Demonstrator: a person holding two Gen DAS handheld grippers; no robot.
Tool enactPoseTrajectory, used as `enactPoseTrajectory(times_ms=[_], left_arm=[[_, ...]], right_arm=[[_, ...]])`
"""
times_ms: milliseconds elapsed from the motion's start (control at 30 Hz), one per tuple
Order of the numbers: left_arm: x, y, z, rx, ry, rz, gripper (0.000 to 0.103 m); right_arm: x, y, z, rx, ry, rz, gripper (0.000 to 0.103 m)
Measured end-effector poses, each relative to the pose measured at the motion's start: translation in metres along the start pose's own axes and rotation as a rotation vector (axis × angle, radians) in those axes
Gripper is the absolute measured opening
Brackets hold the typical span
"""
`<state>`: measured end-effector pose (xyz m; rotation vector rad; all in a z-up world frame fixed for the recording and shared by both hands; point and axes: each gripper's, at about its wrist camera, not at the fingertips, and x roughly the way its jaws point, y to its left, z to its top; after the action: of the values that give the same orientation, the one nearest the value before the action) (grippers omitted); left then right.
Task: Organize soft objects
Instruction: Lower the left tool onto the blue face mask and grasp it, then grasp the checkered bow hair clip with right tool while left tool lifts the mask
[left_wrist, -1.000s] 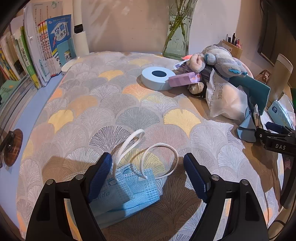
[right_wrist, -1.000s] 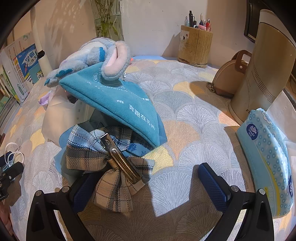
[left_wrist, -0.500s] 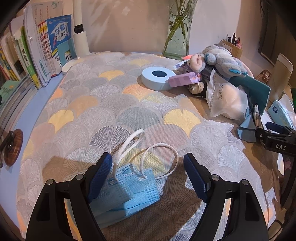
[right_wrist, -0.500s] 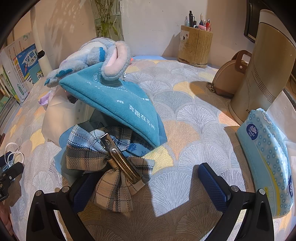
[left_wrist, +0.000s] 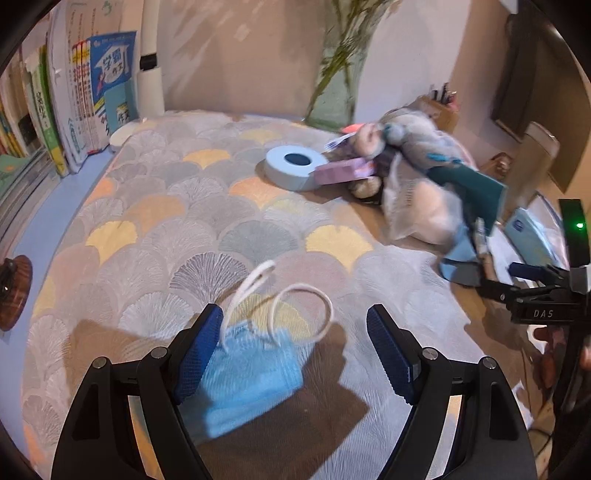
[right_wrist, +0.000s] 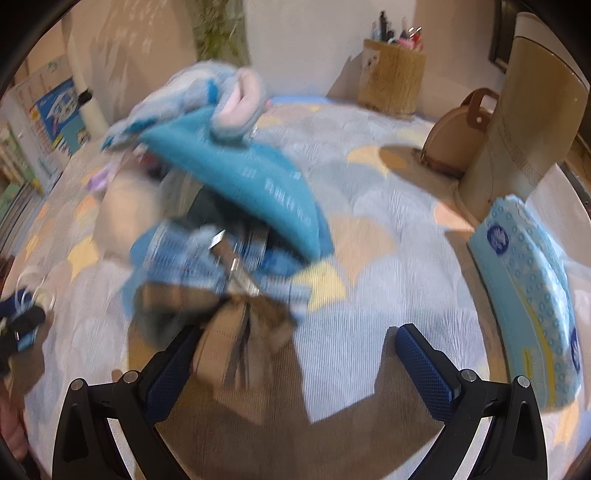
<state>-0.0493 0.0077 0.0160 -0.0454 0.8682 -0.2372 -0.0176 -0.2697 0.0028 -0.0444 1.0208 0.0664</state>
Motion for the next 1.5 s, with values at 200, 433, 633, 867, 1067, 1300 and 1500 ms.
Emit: enactPoseTrajectory(times_ms=[200, 433, 633, 867, 1067, 1300, 1500], left_arm=[[-0.021, 0.011, -0.014, 0.039, 0.02, 0.029, 0.079], [-0.019, 0.014, -0.015, 0.07, 0.085, 0.054, 0.079], [-0.011, 0.003, -0.023, 0.17, 0.091, 0.134, 0.079], [-0.013, 0.002, -0.017, 0.165, 0.024, 0.148, 0.015], [-0.045, -0.015, 0.008, 0.108, -0.077, -0.065, 0.014], [-0.032, -0.057, 0.023, 0.195, -0.06, -0.115, 0.02], [-0.043, -0.055, 0.012, 0.206, -0.098, -0.073, 0.083]], right_arm=[[-0.01, -0.004, -0.016, -0.094, 0.015, 0.08, 0.103], [-0.012, -0.002, -0.023, -0.094, -0.022, 0.07, 0.103], [-0.014, -0.007, -0.023, -0.095, -0.024, 0.095, 0.103], [-0.032, -0.019, -0.031, -0.031, -0.098, 0.182, 0.092], [-0.038, -0.017, -0.012, 0.008, -0.122, 0.212, 0.063], [-0.007, -0.004, 0.017, -0.017, -0.047, 0.236, 0.04], [-0.053, 0.001, -0.013, -0.083, -0.152, 0.193, 0.025]])
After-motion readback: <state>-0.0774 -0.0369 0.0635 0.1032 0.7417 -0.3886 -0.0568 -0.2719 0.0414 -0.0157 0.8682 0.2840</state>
